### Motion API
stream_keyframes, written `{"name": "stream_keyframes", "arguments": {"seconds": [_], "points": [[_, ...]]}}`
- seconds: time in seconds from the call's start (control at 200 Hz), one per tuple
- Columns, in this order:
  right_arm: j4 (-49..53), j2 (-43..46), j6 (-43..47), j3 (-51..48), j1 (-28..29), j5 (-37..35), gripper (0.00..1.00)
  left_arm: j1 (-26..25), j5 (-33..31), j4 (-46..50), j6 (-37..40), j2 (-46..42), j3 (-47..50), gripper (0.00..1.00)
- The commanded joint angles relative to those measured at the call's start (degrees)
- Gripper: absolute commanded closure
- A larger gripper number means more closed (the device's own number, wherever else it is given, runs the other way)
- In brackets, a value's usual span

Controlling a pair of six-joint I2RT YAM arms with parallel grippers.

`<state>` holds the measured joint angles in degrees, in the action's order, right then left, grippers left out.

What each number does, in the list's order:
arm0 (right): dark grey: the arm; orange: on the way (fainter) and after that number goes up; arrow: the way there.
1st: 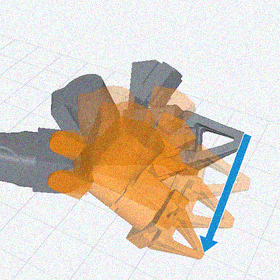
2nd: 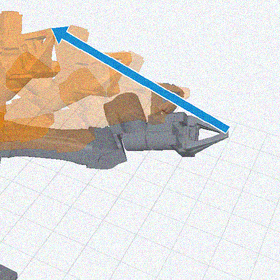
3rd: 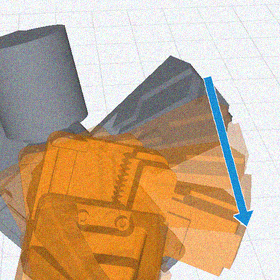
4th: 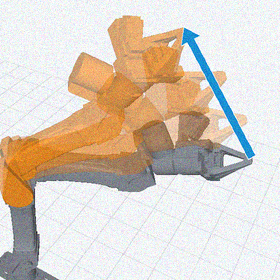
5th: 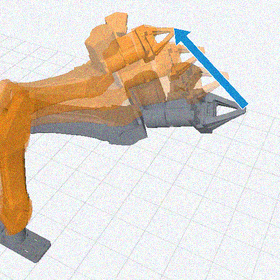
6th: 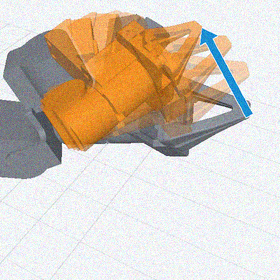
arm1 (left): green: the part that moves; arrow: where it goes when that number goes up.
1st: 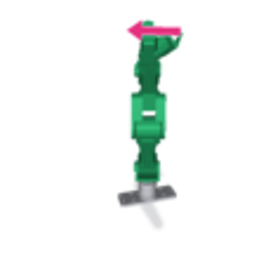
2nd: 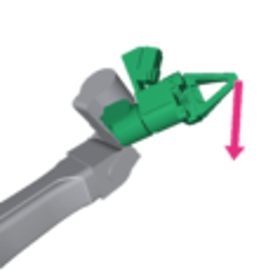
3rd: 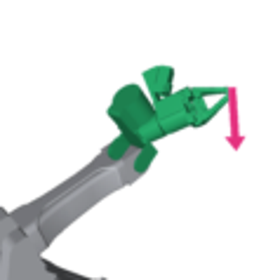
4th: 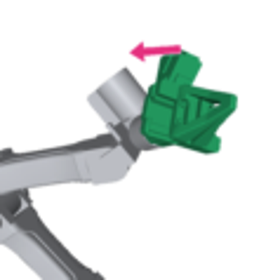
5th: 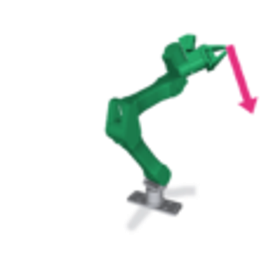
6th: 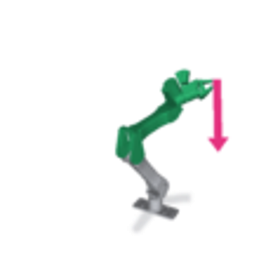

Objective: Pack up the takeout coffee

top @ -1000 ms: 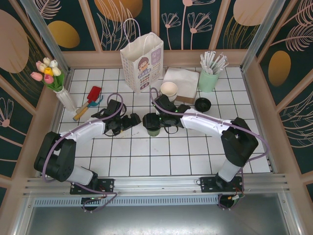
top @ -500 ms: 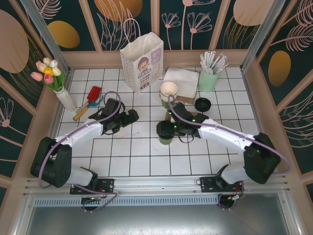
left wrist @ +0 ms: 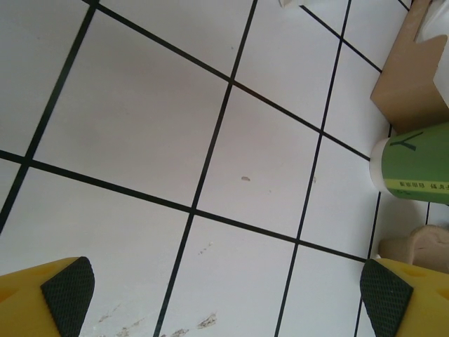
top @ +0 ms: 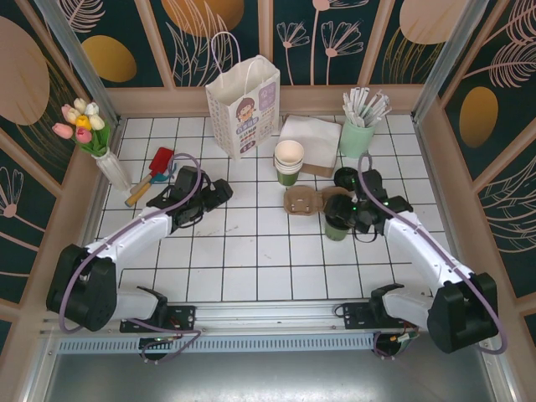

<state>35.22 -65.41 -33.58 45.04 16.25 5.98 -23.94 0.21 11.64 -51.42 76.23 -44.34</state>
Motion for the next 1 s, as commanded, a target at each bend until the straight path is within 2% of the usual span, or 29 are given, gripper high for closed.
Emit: {"name": "stream_keyframes", "arguments": {"seconds": [0.0,0.215,0.495,0.891,0.991], "points": [[5.52,-0.95,3.82,0.42,-5.59,-3.98,0.32,-0.15,-3.50,-1.27,-1.93,-1.98,1.21,0.02],[0.38,-3.59,8.14,1.99,-15.09,-3.34,0.32,-0.21,-6.74,-1.18,-2.21,-3.73,2.32,0.01],[-8.32,-11.89,11.12,7.49,-22.30,-3.23,0.33,-0.22,-10.43,0.85,-3.22,-4.43,1.43,0.01],[-15.44,-29.29,12.96,22.66,-23.99,-2.56,0.33,-0.21,-11.19,1.02,-2.41,-3.98,1.70,0.01],[-16.28,-33.84,11.80,26.67,-24.20,0.39,0.33,-0.14,-11.48,0.84,-2.18,-3.74,1.56,0.01]]}}
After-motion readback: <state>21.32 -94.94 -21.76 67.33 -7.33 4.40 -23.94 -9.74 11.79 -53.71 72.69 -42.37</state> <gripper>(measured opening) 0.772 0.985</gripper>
